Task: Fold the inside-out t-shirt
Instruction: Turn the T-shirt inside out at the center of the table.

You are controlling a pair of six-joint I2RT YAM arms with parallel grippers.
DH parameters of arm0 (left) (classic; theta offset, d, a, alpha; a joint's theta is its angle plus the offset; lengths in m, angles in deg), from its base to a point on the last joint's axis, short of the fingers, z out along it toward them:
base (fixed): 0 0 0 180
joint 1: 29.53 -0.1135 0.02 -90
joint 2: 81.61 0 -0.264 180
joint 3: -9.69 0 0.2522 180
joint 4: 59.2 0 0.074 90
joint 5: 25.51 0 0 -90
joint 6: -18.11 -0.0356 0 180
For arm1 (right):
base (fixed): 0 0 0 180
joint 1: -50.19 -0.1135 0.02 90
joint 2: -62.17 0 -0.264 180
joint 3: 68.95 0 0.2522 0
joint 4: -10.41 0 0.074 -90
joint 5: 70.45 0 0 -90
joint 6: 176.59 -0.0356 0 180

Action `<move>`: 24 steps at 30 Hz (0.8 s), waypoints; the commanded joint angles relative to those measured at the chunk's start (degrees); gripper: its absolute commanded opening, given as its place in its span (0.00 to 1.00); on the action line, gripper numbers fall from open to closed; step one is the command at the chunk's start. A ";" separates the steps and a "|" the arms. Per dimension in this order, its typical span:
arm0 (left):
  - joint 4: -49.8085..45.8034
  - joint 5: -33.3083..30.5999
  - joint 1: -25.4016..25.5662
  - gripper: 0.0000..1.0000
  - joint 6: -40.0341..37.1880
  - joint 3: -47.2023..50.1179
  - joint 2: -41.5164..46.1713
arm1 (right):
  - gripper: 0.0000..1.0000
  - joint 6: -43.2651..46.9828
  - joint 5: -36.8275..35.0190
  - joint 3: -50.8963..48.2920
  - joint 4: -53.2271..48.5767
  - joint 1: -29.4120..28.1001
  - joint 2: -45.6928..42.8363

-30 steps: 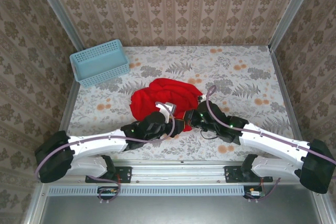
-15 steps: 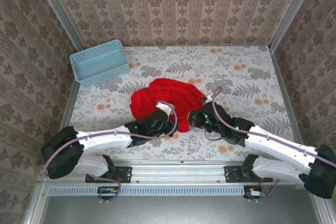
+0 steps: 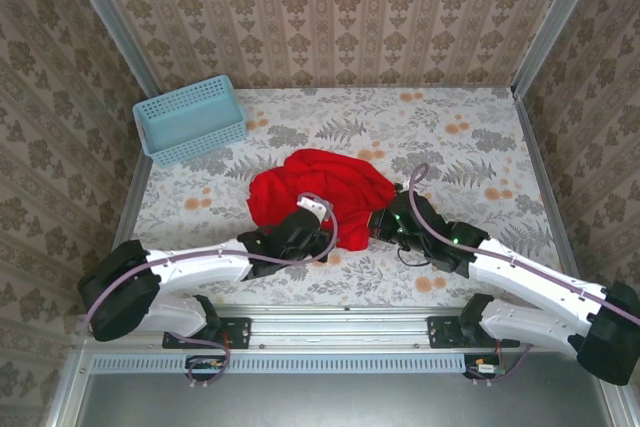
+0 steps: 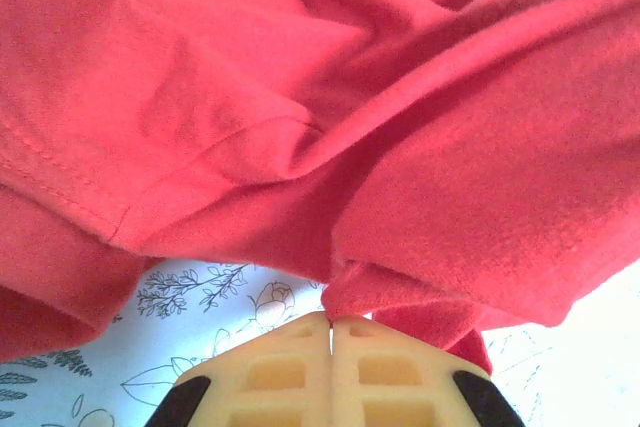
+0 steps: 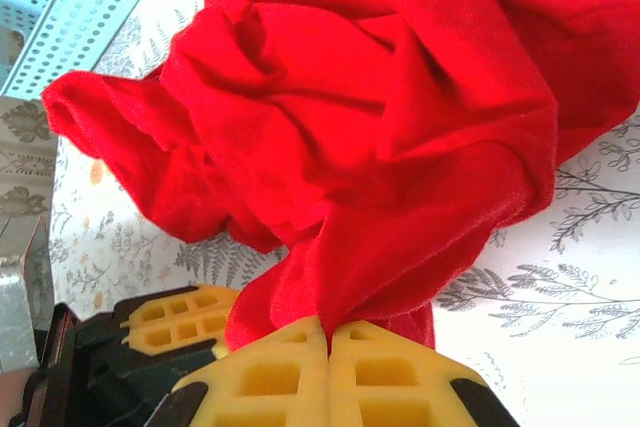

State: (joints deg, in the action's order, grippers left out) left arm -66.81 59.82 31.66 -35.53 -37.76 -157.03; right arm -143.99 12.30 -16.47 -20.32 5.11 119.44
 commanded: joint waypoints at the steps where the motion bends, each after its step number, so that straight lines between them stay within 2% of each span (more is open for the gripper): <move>1: 0.19 0.83 1.05 0.02 -1.86 -2.69 -1.03 | 0.02 1.07 0.71 -0.30 -1.41 1.09 1.05; 6: -2.19 -5.13 5.91 0.20 -3.63 -2.75 1.99 | 0.02 1.14 2.58 1.19 1.62 1.42 3.46; 8: -2.89 -5.53 7.07 0.28 -3.77 -3.01 2.07 | 0.00 1.44 3.72 2.35 2.36 1.36 4.81; 18: -1.28 -4.09 6.55 0.58 -2.39 -6.56 -5.67 | 0.00 1.21 4.95 3.21 3.68 0.30 4.80; 22: -2.63 -5.34 3.79 0.61 1.08 -8.17 -9.21 | 0.00 0.57 4.66 2.69 3.57 -0.22 3.78; 24: -1.72 -5.33 2.39 0.56 2.25 -7.50 -9.75 | 0.00 0.32 4.38 2.33 2.98 -0.36 3.18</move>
State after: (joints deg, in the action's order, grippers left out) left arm -67.79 56.26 36.01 -36.40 -44.47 -166.08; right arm -143.40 16.59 -14.74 -17.44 5.20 124.47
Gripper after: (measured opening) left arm 0.582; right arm 0.064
